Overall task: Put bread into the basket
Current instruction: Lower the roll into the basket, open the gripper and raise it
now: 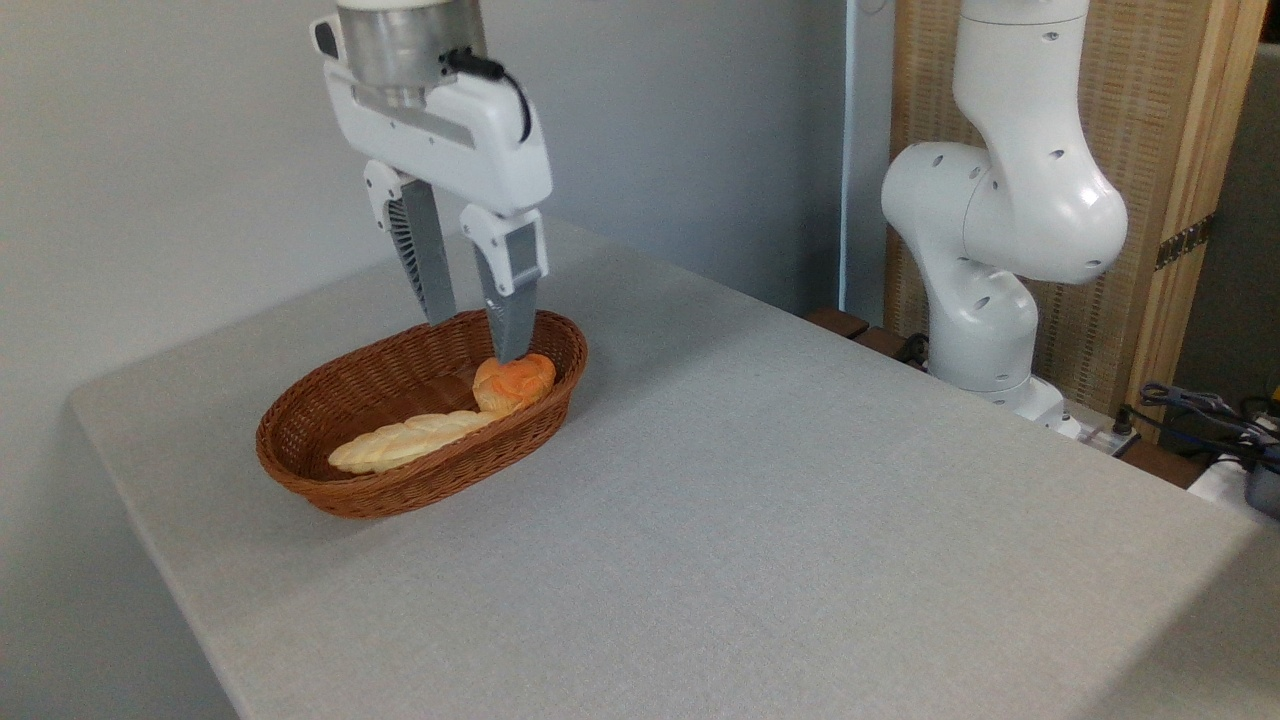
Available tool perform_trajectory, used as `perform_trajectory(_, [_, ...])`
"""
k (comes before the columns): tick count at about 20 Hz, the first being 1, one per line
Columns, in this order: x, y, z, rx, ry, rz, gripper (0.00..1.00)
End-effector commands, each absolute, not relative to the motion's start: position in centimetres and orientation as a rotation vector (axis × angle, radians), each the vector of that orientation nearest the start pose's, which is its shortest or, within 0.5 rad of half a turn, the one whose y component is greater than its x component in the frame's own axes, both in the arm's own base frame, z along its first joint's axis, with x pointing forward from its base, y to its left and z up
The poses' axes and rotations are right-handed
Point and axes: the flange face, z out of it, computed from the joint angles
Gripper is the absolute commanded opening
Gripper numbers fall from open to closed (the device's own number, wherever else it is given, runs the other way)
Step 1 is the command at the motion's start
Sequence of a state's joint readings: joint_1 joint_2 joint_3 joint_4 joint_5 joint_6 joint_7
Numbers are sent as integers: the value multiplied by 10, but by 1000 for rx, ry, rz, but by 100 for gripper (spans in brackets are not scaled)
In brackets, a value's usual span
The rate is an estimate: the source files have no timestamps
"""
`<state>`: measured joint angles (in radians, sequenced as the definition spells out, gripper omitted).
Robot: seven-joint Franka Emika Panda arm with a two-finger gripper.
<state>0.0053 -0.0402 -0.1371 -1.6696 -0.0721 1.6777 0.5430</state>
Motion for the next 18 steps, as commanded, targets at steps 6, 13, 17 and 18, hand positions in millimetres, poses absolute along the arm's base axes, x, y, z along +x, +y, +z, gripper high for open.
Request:
perform_trajectory(6, [551,-50,636,-2993,1107,-100,100])
perform_trajectory(13, [552,-44,634,-3004,1082,-83,100])
perform_trajectory(17, [550,-36,632,-3015,1071,-59,100])
perform_trajectory(18, [551,-35,631,-3017,1072,-52,100])
